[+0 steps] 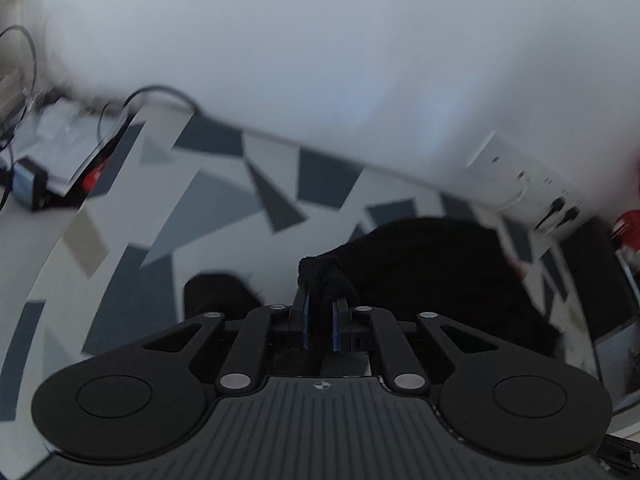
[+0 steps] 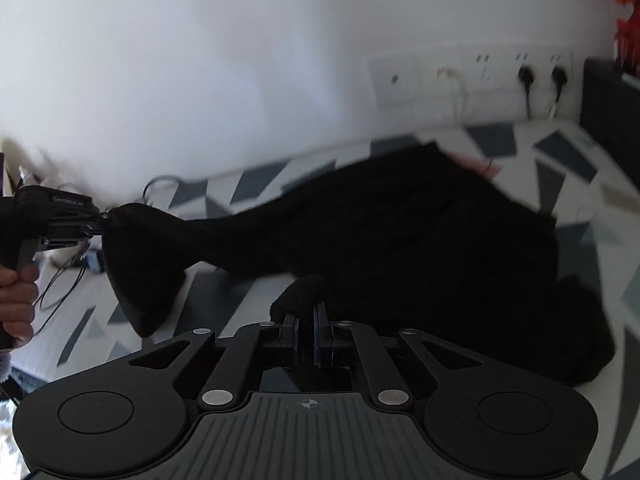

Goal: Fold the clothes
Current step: 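Lower the black garment onto the ironing board and open both grippers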

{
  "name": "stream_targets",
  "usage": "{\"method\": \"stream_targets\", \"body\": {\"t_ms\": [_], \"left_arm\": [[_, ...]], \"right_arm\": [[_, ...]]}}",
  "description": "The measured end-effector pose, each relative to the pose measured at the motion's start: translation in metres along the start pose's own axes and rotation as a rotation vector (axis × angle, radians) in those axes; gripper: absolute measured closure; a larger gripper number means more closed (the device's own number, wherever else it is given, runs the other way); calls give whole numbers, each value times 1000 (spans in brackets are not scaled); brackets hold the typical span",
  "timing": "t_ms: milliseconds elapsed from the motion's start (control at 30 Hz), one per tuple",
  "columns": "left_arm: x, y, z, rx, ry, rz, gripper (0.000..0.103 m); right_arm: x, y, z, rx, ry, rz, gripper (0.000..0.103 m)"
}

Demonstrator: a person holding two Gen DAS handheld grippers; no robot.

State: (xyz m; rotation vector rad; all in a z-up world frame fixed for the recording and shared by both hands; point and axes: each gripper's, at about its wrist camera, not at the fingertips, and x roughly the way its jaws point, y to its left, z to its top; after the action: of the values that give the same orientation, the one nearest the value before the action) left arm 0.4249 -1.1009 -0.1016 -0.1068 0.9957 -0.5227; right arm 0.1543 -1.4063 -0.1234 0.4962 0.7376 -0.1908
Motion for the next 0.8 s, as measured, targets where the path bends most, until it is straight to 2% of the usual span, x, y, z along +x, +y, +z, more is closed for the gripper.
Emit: {"method": "stream_targets", "body": {"t_ms": [67,133,167,233,300,400,533,600,633,667,800], "left_arm": [[2,17,-12,-21,27,7,88],[-6,35,-15,-18,36,8,71],[-14,42,-14,0,16,12,66],[-34,53,-10,42,-36,23,49],[-54,62,-5,89,-93,32,40],[-78,71,4,124,-149,-7,36],[-87,73,6,142,-145,-97,33],[-83,68,1,168,-128,-132,33],[-80,64,-3,184,-122,-145,33],[-77,60,-7,199,-117,-154,32],[-57,46,-27,236,-70,-177,31]], "right_arm": [[14,21,-16,-2,62,26,98],[26,41,-28,-16,106,38,97],[30,51,-32,-28,120,36,97],[33,73,-35,-44,145,35,97],[41,89,-33,-59,161,44,97],[43,128,-36,-91,171,55,97],[48,170,-44,-134,150,62,92],[47,179,-45,-120,138,81,80],[44,183,-45,-107,132,96,68],[40,184,-45,-100,121,110,62],[8,175,-39,-122,52,75,55]]}}
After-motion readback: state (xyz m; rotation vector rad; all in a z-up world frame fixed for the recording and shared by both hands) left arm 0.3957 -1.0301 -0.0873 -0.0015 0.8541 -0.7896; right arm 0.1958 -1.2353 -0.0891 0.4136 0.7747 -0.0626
